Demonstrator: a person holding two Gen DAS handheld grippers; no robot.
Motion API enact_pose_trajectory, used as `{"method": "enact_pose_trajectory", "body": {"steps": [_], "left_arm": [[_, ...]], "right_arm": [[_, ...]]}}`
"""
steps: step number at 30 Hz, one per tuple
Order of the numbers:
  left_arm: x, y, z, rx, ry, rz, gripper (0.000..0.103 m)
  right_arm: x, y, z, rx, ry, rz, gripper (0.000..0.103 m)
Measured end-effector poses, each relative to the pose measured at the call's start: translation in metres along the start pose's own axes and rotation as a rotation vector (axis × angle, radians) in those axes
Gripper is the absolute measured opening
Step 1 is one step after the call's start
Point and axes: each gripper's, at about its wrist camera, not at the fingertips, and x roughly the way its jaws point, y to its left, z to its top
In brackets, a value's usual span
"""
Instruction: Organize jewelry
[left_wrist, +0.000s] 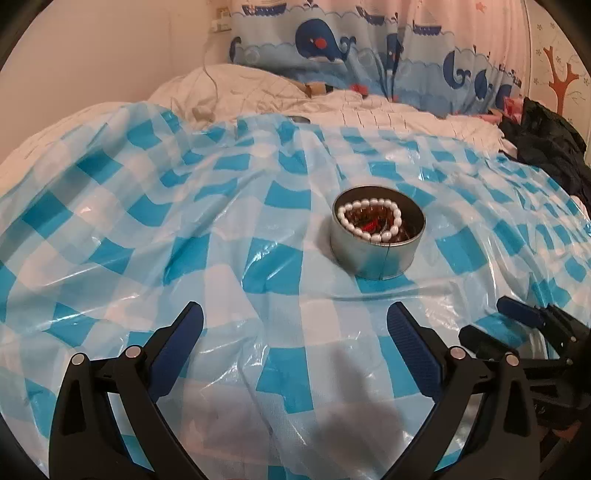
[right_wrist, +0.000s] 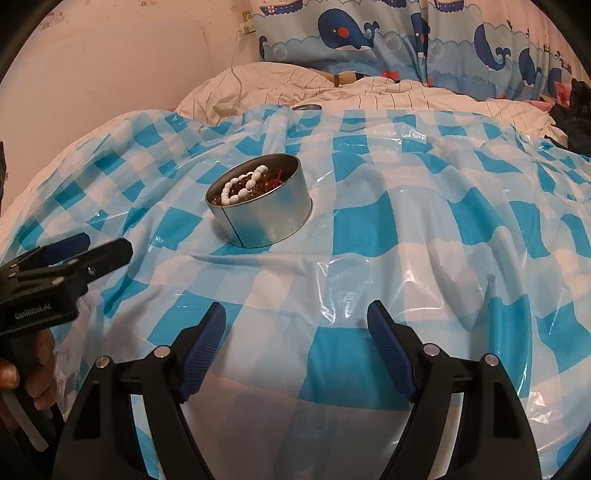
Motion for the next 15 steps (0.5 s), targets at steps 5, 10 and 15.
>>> {"method": "enact_pose_trajectory", "body": {"steps": [5, 10, 15], "left_arm": [[0.006, -0.004, 0.0, 0.012, 0.018, -0.001, 0.096], [0.026, -0.005, -0.004, 0.018, 0.127, 0.0, 0.095], [0.036, -0.01, -0.011, 0.066, 0.151, 0.064, 0.095]], "right_arm": [[-0.002, -0.001, 0.0, 0.003, -0.02, -0.017, 0.076], [-0.005, -0.003, 0.002, 0.017, -0.044, -0.043, 0.086], [-0.001, -0.003, 0.002, 0.016, -0.029, -0.051, 0.086]]}}
